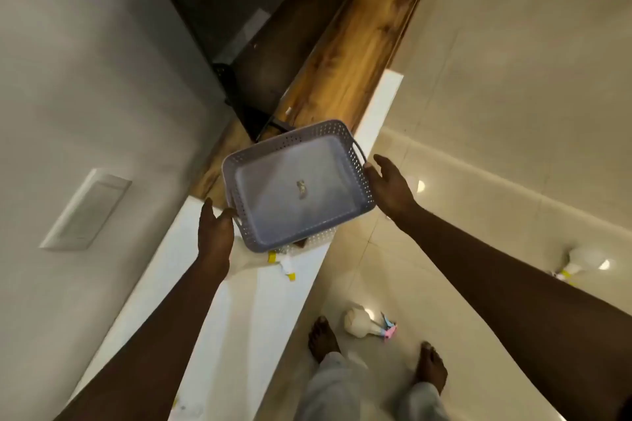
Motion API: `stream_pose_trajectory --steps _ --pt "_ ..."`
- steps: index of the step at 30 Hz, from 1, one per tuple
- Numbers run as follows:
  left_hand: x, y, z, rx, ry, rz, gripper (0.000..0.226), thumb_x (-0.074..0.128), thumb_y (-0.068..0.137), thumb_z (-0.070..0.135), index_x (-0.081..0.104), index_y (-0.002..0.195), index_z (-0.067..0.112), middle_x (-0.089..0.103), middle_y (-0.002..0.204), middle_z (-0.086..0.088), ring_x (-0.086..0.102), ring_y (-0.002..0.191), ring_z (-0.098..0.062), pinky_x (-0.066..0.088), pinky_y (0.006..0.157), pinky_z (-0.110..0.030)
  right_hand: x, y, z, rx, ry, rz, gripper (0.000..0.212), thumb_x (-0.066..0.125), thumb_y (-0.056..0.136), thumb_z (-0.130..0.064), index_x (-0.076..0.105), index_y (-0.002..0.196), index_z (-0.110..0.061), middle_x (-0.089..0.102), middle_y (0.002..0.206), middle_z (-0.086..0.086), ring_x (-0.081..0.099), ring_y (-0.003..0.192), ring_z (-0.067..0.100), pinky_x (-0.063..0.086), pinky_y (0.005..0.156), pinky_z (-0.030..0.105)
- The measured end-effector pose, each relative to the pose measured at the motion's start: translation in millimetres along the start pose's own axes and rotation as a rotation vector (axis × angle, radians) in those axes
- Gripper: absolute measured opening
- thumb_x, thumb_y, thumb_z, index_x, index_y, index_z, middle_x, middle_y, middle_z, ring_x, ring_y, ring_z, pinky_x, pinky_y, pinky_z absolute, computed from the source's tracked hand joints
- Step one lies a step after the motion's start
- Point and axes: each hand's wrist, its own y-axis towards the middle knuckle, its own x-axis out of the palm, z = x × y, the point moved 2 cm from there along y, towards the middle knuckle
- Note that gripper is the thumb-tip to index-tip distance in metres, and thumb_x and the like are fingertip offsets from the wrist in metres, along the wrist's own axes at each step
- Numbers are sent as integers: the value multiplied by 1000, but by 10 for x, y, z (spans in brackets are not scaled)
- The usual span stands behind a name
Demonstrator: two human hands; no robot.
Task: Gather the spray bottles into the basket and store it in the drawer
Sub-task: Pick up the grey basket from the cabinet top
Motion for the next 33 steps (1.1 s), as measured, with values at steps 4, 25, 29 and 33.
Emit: stream_pose_trajectory --steps 4,25,29,33 --pt "81 290 -117 -101 -79 4 60 53 104 21 38 162 19 38 168 -6 37 154 -32 31 123 -45 136 282 166 78 50 34 66 45 110 -47 28 167 -18 33 173 6 37 156 32 36 126 49" --pt "880 -437 -272 61 -187 -155 14 54 100 24 67 103 28 74 119 -2 67 116 -27 53 106 -44 -558 -198 1287 63 342 170 34 53 107 -31 65 137 -21 71 130 0 67 121 25 55 109 50" --pt "1348 -840 -303 118 -156 -254 25 53 96 20 76 100 27 82 101 6 77 88 -11 57 84 -34 -1012 -527 1823 103 402 239 30 55 106 -30 67 133 -21 72 129 0 68 121 25 54 109 50" --pt "1903 -1141 -478 132 -80 -314 37 47 97 18 72 124 16 79 115 -3 73 104 -24 56 92 -39 -1384 -803 2450 151 459 308 28 57 106 -26 68 131 -18 72 128 2 68 121 25 56 105 44"
